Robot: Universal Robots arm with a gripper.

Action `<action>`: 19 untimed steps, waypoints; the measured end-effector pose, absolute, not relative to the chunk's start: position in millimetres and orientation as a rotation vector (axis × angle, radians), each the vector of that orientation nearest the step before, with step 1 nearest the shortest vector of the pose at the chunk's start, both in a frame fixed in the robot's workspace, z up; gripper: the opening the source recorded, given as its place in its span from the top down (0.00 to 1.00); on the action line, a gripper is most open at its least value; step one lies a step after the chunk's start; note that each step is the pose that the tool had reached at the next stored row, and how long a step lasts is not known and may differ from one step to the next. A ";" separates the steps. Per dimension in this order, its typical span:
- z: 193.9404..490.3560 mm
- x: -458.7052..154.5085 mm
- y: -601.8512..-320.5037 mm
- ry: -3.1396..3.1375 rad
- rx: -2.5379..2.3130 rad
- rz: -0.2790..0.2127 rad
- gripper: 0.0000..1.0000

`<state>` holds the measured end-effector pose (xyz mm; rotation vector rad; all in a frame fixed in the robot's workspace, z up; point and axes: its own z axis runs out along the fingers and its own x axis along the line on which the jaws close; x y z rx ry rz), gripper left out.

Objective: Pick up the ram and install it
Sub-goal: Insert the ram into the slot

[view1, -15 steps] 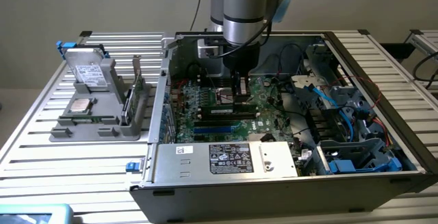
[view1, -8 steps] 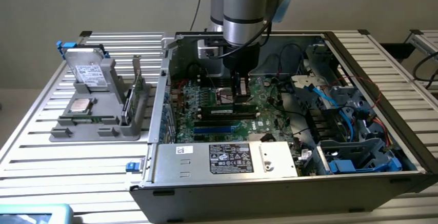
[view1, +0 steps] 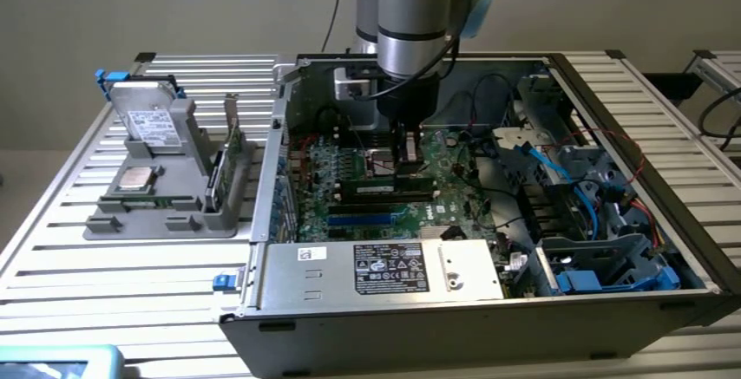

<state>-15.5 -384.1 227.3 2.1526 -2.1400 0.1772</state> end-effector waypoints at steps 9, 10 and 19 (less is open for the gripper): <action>225.2 -16.2 -384.1 -2.140 2.153 0.177 0.87; 225.2 -16.3 -384.1 -2.139 2.153 0.177 0.87; 224.1 -16.8 -384.1 -2.136 2.156 0.178 0.87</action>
